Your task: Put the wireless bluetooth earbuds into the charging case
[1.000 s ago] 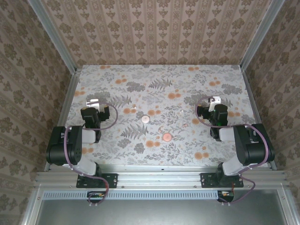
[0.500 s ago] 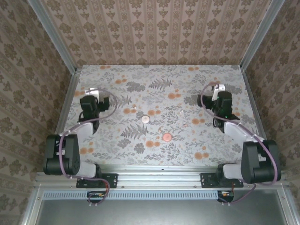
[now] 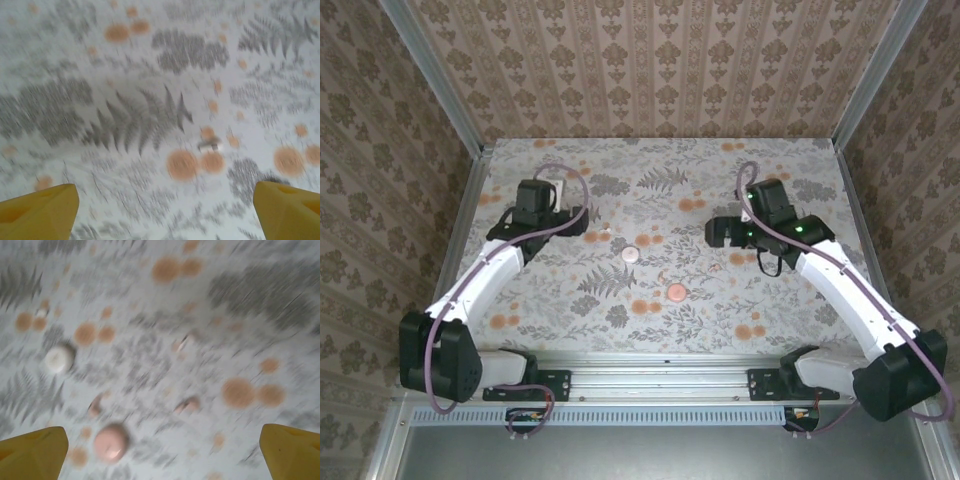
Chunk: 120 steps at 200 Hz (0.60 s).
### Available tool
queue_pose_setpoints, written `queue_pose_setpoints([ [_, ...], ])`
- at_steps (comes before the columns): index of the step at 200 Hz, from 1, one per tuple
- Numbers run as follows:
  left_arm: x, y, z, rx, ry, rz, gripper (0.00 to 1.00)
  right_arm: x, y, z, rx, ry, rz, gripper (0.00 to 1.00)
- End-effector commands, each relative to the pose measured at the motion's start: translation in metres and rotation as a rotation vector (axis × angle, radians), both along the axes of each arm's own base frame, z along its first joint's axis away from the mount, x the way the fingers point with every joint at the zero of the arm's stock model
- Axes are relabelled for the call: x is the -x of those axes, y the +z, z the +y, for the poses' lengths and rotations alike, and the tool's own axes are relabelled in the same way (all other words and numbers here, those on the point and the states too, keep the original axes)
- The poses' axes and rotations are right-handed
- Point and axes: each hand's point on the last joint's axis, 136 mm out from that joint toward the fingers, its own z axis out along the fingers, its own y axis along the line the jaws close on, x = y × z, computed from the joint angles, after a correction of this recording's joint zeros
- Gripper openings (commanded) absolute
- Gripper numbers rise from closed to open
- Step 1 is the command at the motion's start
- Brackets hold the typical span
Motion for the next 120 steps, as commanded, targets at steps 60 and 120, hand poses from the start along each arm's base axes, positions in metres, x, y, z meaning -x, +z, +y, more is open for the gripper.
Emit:
queue_pose_setpoints([
  [60, 0.064, -0.055, 0.029, 0.217, 0.212, 0.341, 0.92, 0.063, -0.066, 0.073, 0.167, 0.218, 0.469, 0.80],
  [120, 0.064, -0.052, 0.038, 0.218, 0.221, 0.337, 0.92, 0.057, -0.106, 0.098, 0.328, 0.417, 0.516, 0.74],
])
